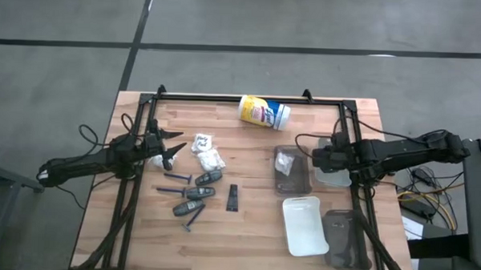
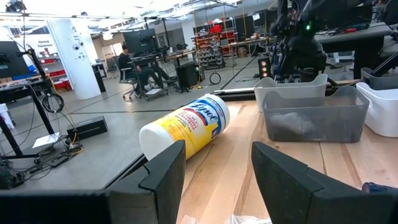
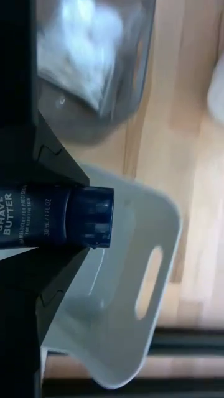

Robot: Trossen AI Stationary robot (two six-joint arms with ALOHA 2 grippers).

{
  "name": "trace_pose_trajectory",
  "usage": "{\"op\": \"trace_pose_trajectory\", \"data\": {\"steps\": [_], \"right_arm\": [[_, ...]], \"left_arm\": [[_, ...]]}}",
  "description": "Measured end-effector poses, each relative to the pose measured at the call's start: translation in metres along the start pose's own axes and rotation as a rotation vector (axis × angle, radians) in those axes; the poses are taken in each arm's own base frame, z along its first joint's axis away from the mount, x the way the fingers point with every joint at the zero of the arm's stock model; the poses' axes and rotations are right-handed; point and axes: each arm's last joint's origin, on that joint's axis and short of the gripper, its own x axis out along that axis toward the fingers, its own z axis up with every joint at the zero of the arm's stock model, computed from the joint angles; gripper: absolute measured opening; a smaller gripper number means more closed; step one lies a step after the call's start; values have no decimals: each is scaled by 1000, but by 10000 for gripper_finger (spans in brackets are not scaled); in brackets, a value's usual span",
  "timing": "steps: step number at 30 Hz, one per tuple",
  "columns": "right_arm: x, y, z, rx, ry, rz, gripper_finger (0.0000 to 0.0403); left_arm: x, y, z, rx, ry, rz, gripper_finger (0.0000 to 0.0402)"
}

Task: Pick & Place Travel size toiletries
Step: Put the top shave cream into the gray bin, then put the shave cream into the gray bin

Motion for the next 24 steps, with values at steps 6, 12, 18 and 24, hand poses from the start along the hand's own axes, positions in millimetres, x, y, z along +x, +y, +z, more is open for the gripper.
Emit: {"op": "trace_pose_trajectory", "data": {"steps": [6, 12, 18, 24], "right_arm": [[13, 2, -7, -4, -28, -73, 137], [20, 8, -9, -23, -40, -117, 133], [25, 12, -12, -48, -39, -156, 175], [27, 13, -13, -55, -38, -163, 217]], "left_arm": [[0, 0, 0, 0, 0, 0, 190], [0, 0, 0, 0, 0, 0, 190], [0, 0, 0, 0, 0, 0, 190], [0, 0, 0, 0, 0, 0, 190]]}}
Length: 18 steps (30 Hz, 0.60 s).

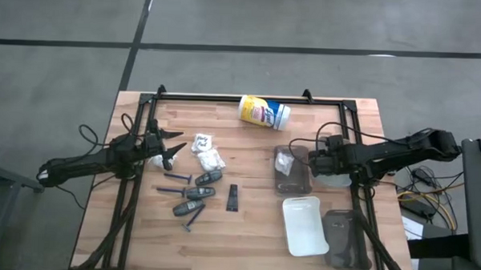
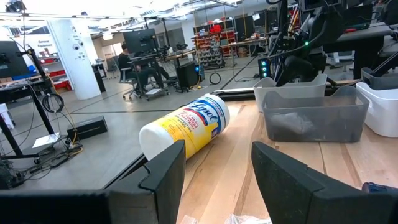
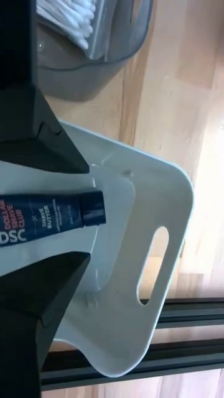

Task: Pick & Place Travel size toiletries
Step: Put the shave cream into the gray bin

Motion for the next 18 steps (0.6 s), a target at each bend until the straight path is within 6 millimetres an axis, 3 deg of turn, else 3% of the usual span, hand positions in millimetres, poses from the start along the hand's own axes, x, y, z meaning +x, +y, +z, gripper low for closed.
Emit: {"op": "trace_pose_trajectory", "data": {"steps": [8, 18], "right_arm": [[-12, 0, 9, -23, -5, 72, 256], [-30, 9, 21, -88, -57, 186, 277]], "left_arm": [[0, 0, 0, 0, 0, 0, 190], [0, 0, 0, 0, 0, 0, 190]]}}
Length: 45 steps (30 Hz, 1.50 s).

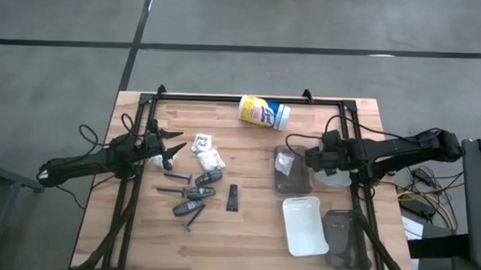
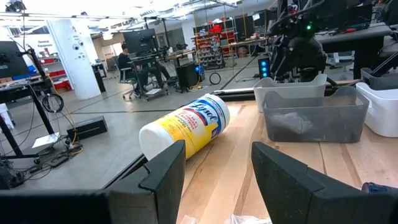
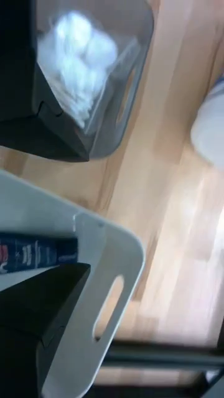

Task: Pick & Place Travel size toiletries
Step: Put the shave cream into the gray bin

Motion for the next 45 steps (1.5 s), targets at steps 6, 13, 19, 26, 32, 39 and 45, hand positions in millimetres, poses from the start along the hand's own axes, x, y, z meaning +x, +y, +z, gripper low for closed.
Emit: {"op": "trace_pose_trajectory", "data": {"steps": [6, 13, 19, 26, 32, 39, 45], "right_arm": [[0, 7, 2, -22, -18, 62, 285], [1, 9, 2, -25, -20, 69, 294], [2, 13, 2, -13, -30, 101, 296], [2, 21, 5, -6, -59, 181, 275], [0, 31, 9, -9, -100, 269, 253], [-5, 43, 16, -8, -163, 380, 233], [-2, 62, 18, -44, -217, 462, 233]], "left_arm": [[0, 0, 0, 0, -1, 0, 190], [0, 0, 0, 0, -1, 0, 190], [0, 0, 0, 0, -1, 0, 190], [0, 0, 0, 0, 0, 0, 190], [0, 0, 0, 0, -1, 0, 190], [0, 0, 0, 0, 0, 0, 190], [0, 0, 0, 0, -1, 0, 190]]}}
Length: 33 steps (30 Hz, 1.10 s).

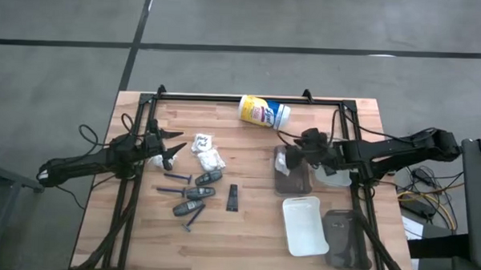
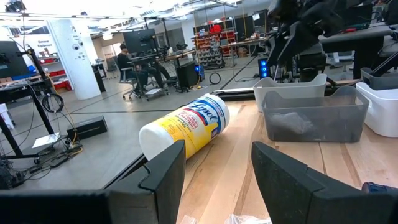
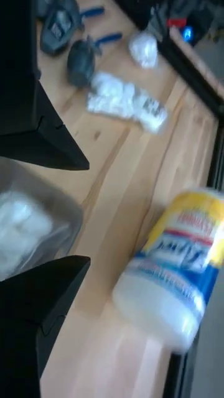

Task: Pick & Place Travel size toiletries
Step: Put the shave cream into the gray bin

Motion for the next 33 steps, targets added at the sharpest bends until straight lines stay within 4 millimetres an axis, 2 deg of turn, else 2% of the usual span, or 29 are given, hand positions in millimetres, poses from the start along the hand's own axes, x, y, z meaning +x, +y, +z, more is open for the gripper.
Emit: {"op": "trace_pose_trajectory", "data": {"steps": [5, 12, 17, 28, 33], "right_arm": [[18, 15, -8, -72, 46, 84, 240], [44, 37, -14, -144, 77, 69, 249], [63, 52, -23, -223, 162, 81, 256], [100, 102, -24, -426, 270, 226, 273], [116, 119, -28, -531, 315, 285, 281]], "left_arm": [[0, 0, 0, 0, 0, 0, 190], [0, 0, 0, 0, 0, 0, 190], [0, 0, 0, 0, 1, 0, 190], [0, 0, 0, 1, 5, -1, 190], [0, 0, -1, 1, 6, -1, 190]]}}
